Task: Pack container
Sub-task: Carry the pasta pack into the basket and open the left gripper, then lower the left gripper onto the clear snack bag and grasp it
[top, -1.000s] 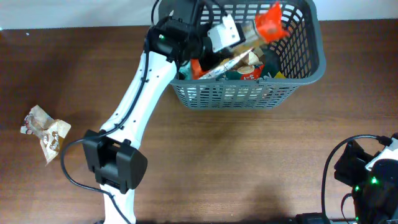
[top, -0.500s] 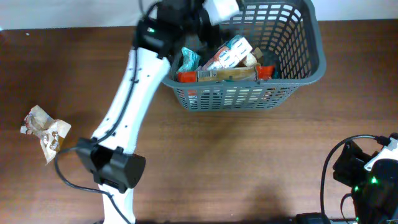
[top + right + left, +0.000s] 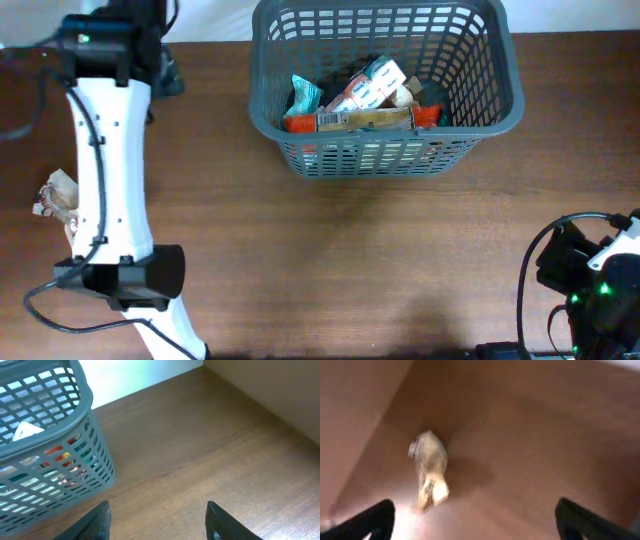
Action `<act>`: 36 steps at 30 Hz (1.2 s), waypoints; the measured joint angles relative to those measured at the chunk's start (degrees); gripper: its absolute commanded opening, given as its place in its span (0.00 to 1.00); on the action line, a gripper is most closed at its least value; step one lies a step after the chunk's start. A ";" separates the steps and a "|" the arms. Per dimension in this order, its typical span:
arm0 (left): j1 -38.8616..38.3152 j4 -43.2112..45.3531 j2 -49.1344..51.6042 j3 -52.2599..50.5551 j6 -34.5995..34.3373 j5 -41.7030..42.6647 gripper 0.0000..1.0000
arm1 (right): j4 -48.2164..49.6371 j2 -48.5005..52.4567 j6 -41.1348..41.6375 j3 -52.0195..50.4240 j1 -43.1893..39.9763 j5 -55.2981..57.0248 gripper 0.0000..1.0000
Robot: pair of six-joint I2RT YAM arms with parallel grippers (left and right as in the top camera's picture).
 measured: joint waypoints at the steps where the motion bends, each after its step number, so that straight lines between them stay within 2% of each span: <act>1: 1.20 -0.37 -0.02 -0.68 -2.36 1.01 0.76 | 0.26 0.00 0.00 0.00 0.00 0.00 0.57; 4: 3.30 -0.48 -0.02 -4.50 -7.74 3.78 0.76 | 0.31 0.00 -0.02 0.00 0.00 0.00 0.57; 6: 3.91 -0.35 -0.02 -7.98 -10.54 4.61 0.67 | 0.35 0.11 -0.02 0.00 0.00 0.00 0.57; 7: 4.44 -0.42 -0.02 -10.27 -12.59 4.92 0.56 | 0.37 0.28 0.00 0.00 0.00 0.00 0.57; 8: 5.25 -0.37 -0.02 -12.52 -14.43 5.11 0.54 | 0.39 0.35 -0.02 0.00 0.00 0.00 0.57; 10: 8.17 -0.48 -0.02 -18.49 -19.74 5.51 0.54 | 0.44 0.83 -0.02 0.00 0.00 0.00 0.57; 13: 11.47 -0.57 0.09 -23.93 -23.32 5.60 0.54 | 0.61 1.68 0.02 0.00 0.00 0.00 0.57; 21: 12.33 -0.55 0.09 -24.92 -25.51 3.28 0.55 | 0.96 3.32 0.00 0.00 0.00 0.00 0.57; 24: 15.34 -0.55 0.09 -24.90 -25.66 2.89 0.56 | 1.01 3.80 -0.04 0.00 0.00 -0.02 0.57; 26: 17.88 -0.55 0.09 -24.92 -25.66 2.71 0.62 | 1.07 4.04 -0.04 0.00 0.00 0.00 0.57; 28: 20.94 -0.55 0.09 -24.92 -25.86 2.54 0.74 | 1.09 4.37 -0.02 0.00 0.00 -0.02 0.57; 30: 23.98 -0.37 0.09 -24.92 -25.99 2.36 0.93 | 1.09 4.57 -0.02 0.00 0.00 0.00 0.57; 31: 25.51 -0.22 0.09 -24.92 -26.08 2.25 0.98 | 1.09 4.57 -0.04 0.00 0.00 -0.02 0.57; 33: 28.24 0.87 0.09 -24.92 -26.05 2.08 1.00 | 1.09 4.57 -0.04 0.00 0.00 0.00 0.57; 36: 30.51 5.55 0.07 -25.44 -21.35 2.12 1.00 | 1.09 4.57 -0.04 0.00 0.00 -0.02 0.57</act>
